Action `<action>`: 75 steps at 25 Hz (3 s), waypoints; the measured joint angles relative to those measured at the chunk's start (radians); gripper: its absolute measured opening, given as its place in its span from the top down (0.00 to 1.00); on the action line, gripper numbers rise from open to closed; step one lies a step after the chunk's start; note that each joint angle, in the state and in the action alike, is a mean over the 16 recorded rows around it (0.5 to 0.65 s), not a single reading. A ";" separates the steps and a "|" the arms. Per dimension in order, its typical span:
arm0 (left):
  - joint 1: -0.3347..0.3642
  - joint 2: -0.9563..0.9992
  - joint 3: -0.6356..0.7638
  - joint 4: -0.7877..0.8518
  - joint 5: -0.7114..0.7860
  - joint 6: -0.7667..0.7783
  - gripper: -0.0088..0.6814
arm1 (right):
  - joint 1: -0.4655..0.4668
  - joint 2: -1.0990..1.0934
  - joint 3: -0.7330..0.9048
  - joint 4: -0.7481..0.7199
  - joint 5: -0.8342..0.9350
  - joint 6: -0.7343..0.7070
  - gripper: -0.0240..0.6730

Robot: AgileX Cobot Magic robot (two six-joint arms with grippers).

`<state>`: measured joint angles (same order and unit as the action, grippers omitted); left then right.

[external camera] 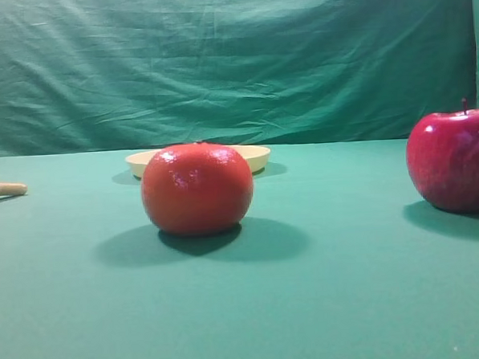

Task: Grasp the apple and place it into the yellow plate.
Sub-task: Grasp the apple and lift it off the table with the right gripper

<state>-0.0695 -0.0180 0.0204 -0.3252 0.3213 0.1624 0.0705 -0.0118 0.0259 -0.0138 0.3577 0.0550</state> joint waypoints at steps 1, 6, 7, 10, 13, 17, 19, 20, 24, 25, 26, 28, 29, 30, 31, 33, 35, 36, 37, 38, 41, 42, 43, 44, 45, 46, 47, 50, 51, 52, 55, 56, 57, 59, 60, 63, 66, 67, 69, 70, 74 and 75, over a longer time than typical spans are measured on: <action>0.000 0.000 0.000 0.000 0.000 0.000 0.76 | 0.000 0.000 0.000 0.012 -0.005 0.000 0.97; 0.000 0.000 0.000 0.000 0.000 0.000 0.76 | 0.000 0.000 0.001 0.079 -0.036 0.001 0.97; 0.000 0.000 0.000 0.000 0.000 0.000 0.76 | 0.000 0.000 0.001 0.093 -0.045 0.001 0.97; 0.000 0.000 0.000 0.000 0.000 0.000 0.76 | 0.000 0.000 0.001 0.137 -0.083 0.001 0.97; 0.000 0.000 0.000 0.000 0.000 0.000 0.76 | 0.000 0.000 0.000 0.170 -0.119 0.001 0.97; 0.000 0.000 0.000 0.000 0.000 0.000 0.76 | 0.007 0.004 -0.022 0.189 -0.147 -0.004 0.97; 0.000 0.000 0.000 0.000 0.000 0.000 0.76 | 0.015 0.017 -0.045 0.195 -0.153 -0.015 0.97; 0.000 0.000 0.000 0.000 0.000 0.000 0.76 | 0.021 0.028 -0.060 0.197 -0.154 -0.023 0.97; 0.000 0.000 0.000 0.000 0.000 0.000 0.76 | 0.049 0.100 -0.137 0.203 -0.131 -0.072 0.97; 0.000 0.000 0.000 0.000 0.000 0.000 0.76 | 0.057 0.125 -0.160 0.203 -0.117 -0.086 0.97; 0.000 0.000 0.000 0.000 0.000 0.000 0.76 | 0.065 0.152 -0.184 0.203 -0.100 -0.100 0.97; 0.000 0.000 0.000 0.000 0.000 0.000 0.76 | 0.080 0.214 -0.233 0.204 -0.066 -0.130 0.97; 0.000 0.000 0.000 0.000 0.000 0.000 0.76 | 0.087 0.247 -0.257 0.204 -0.050 -0.145 0.97; 0.000 0.000 0.000 0.000 0.000 0.000 0.76 | 0.094 0.282 -0.280 0.204 -0.033 -0.159 0.97; 0.000 0.000 0.000 0.000 0.000 0.000 0.76 | 0.101 0.318 -0.301 0.204 -0.017 -0.174 0.97; 0.000 0.000 0.000 0.000 0.000 0.000 0.76 | 0.111 0.388 -0.338 0.204 0.014 -0.200 0.97; 0.000 0.000 0.000 0.000 0.000 0.000 0.76 | 0.118 0.453 -0.369 0.204 0.042 -0.224 0.97; 0.000 0.000 0.000 0.000 0.000 0.000 0.76 | 0.120 0.484 -0.383 0.204 0.057 -0.237 0.97; 0.000 0.000 0.000 0.000 0.000 0.000 0.76 | 0.122 0.512 -0.397 0.203 0.074 -0.250 0.97; 0.000 0.000 0.000 0.000 0.000 0.000 0.76 | 0.122 0.540 -0.412 0.203 0.092 -0.262 0.97; 0.000 0.000 0.000 0.000 0.000 0.000 0.76 | 0.122 0.621 -0.458 0.202 0.158 -0.295 0.97; 0.000 0.000 0.000 0.000 0.000 0.000 0.76 | 0.122 0.648 -0.476 0.201 0.182 -0.306 0.97; 0.000 0.000 0.000 0.000 0.000 0.000 0.76 | 0.122 0.675 -0.495 0.201 0.208 -0.316 0.97; 0.000 0.000 0.000 0.000 0.000 0.000 0.76 | 0.122 0.703 -0.515 0.201 0.235 -0.324 0.97; 0.000 0.000 0.000 0.000 0.000 0.000 0.76 | 0.122 0.731 -0.537 0.200 0.263 -0.333 0.97; 0.000 0.000 0.000 0.000 0.000 0.000 0.76 | 0.123 0.760 -0.560 0.200 0.291 -0.341 0.97; 0.000 0.000 0.000 0.000 0.000 0.000 0.76 | 0.124 0.790 -0.584 0.199 0.319 -0.348 0.97; 0.000 0.000 0.000 0.000 0.000 0.000 0.76 | 0.133 0.884 -0.660 0.198 0.404 -0.369 0.97; 0.000 0.000 0.000 0.000 0.000 0.000 0.76 | 0.138 0.916 -0.685 0.197 0.430 -0.373 0.97; 0.000 0.000 0.000 0.000 0.000 0.000 0.76 | 0.146 0.949 -0.709 0.196 0.453 -0.374 0.97; 0.000 0.000 0.000 0.000 0.000 0.000 0.76 | 0.174 1.042 -0.769 0.195 0.499 -0.366 0.97; 0.000 0.000 0.000 0.000 0.000 0.000 0.76 | 0.184 1.070 -0.785 0.195 0.506 -0.362 0.97; 0.000 0.000 0.000 0.000 0.000 0.000 0.76 | 0.195 1.098 -0.798 0.195 0.510 -0.358 0.97; 0.000 0.000 0.000 0.000 0.000 0.000 0.76 | 0.217 1.146 -0.818 0.193 0.507 -0.351 0.97; 0.000 0.000 0.000 0.000 0.000 0.000 0.76 | 0.228 1.168 -0.825 0.191 0.502 -0.348 0.96; 0.000 0.000 0.000 0.000 0.000 0.000 0.76 | 0.259 1.221 -0.837 0.182 0.477 -0.343 0.92; 0.000 0.000 0.000 0.000 0.000 0.000 0.76 | 0.282 1.258 -0.840 0.171 0.448 -0.338 0.82; 0.000 0.000 0.000 0.000 0.000 0.000 0.76 | 0.287 1.268 -0.841 0.167 0.439 -0.336 0.77; 0.000 0.000 0.000 0.000 0.000 0.000 0.76 | 0.293 1.283 -0.841 0.159 0.421 -0.333 0.65; 0.000 0.000 0.000 0.000 0.000 0.000 0.76 | 0.294 1.289 -0.841 0.155 0.413 -0.332 0.59; 0.000 0.000 0.000 0.000 0.000 0.000 0.76 | 0.295 1.308 -0.841 0.134 0.383 -0.321 0.36; 0.000 0.000 0.000 0.000 0.000 0.000 0.76 | 0.295 1.313 -0.841 0.129 0.377 -0.317 0.30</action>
<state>-0.0695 -0.0180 0.0204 -0.3252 0.3213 0.1624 0.3657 1.3010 -0.8151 0.1154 0.7344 -0.2625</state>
